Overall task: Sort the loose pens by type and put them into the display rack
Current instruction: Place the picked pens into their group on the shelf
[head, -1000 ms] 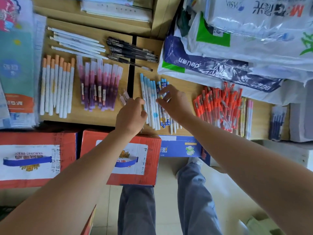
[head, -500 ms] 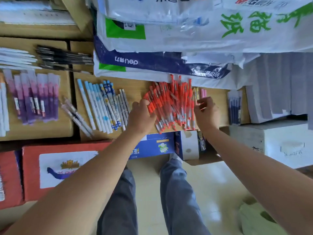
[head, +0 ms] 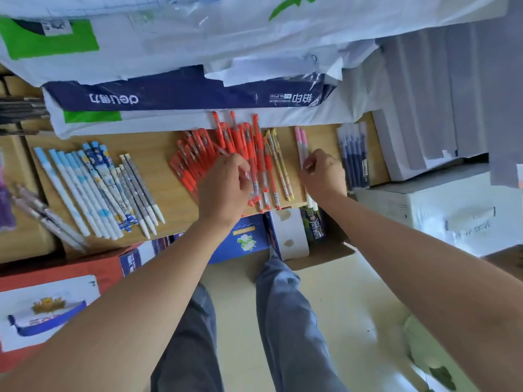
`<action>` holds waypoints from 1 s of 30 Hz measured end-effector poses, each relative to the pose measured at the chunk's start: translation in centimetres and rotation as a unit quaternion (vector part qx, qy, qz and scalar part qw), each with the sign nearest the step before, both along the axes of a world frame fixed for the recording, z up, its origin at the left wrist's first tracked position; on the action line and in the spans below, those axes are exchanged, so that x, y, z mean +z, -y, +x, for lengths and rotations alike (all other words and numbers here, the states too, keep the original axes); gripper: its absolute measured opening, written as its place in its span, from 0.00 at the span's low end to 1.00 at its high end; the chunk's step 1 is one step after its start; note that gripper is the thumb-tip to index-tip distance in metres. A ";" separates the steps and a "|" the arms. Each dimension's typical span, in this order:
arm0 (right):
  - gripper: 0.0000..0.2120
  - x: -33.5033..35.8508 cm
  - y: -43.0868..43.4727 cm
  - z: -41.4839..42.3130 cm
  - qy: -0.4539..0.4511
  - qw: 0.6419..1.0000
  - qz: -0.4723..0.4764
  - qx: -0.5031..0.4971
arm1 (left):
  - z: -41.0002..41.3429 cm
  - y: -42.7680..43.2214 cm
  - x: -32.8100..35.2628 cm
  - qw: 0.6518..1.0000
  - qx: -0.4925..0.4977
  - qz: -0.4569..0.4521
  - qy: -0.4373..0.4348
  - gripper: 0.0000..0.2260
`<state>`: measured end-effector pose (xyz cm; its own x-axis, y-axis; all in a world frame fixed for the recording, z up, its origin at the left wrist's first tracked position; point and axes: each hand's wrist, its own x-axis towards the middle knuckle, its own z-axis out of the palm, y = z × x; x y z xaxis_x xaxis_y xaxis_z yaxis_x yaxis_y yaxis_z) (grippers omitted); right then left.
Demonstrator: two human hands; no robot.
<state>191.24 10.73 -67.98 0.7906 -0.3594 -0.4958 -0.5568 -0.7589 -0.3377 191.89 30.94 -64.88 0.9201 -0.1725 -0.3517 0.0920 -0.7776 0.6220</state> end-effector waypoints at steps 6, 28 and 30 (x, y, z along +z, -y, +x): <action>0.07 0.4 3.8 0.1 0.021 1.000 0.008 0.012 | 0.5 2.7 -0.2 0.999 -0.037 0.014 0.003 0.06; 0.14 -0.4 -2.0 0.3 0.071 0.990 0.090 0.078 | 0.2 2.1 -0.8 0.995 -0.058 0.083 0.005 0.08; 0.13 -0.7 -2.0 0.3 0.060 0.992 0.070 0.080 | 0.2 1.7 -1.0 0.994 -0.067 0.082 0.010 0.10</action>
<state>191.58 12.70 -68.67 0.8887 -0.1581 -0.4305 -0.3817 -0.7752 -0.5034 192.05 29.19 -65.84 0.8994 -0.2370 -0.3673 -0.0310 -0.8727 0.4872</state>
